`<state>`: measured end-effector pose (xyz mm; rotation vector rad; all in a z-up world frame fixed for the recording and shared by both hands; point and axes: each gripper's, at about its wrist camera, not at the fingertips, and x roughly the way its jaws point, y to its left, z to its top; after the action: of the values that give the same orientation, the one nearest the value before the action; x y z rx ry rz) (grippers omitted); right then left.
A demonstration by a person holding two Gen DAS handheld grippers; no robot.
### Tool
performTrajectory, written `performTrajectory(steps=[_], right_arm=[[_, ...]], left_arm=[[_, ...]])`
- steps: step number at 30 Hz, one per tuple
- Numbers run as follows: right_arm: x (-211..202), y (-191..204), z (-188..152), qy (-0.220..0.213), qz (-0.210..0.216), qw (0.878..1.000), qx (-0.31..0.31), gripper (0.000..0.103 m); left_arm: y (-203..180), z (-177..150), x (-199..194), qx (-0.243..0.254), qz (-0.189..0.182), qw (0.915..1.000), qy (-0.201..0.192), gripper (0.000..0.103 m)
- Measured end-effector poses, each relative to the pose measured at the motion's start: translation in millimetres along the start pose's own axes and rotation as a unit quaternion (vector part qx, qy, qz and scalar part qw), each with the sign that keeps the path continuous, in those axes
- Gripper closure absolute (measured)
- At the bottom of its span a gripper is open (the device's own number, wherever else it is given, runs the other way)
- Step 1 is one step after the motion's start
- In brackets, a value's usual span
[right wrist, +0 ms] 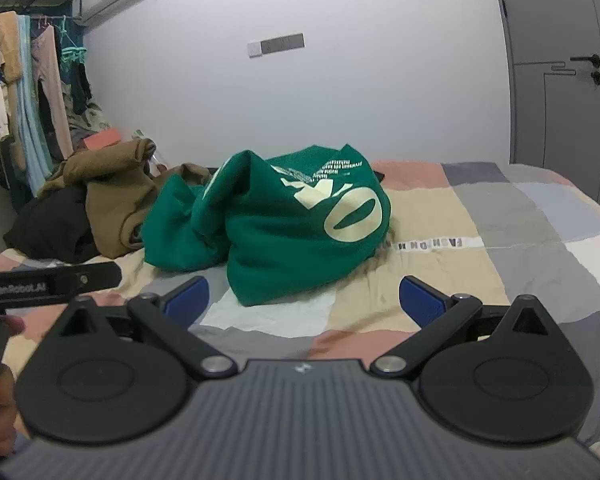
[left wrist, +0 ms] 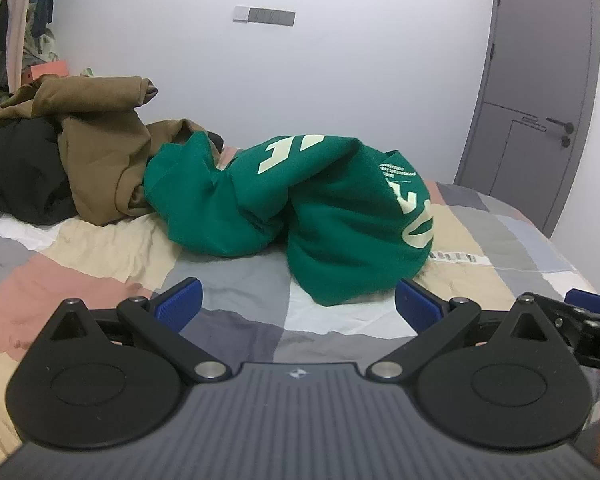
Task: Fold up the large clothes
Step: 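Grasp the green hoodie fabric with the left gripper while the right gripper grasps another part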
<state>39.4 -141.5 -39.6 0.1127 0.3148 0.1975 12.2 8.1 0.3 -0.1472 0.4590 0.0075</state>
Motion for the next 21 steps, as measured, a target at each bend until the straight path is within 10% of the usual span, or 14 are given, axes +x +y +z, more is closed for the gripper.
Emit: performTrajectory(steps=[21], right_arm=[[154.8, -14.1, 15.3, 0.086, 0.044, 0.989, 0.116, 0.000]], left_arm=[[119.5, 46.9, 168.9, -0.132, 0.081, 0.9859, 0.063, 0.000]])
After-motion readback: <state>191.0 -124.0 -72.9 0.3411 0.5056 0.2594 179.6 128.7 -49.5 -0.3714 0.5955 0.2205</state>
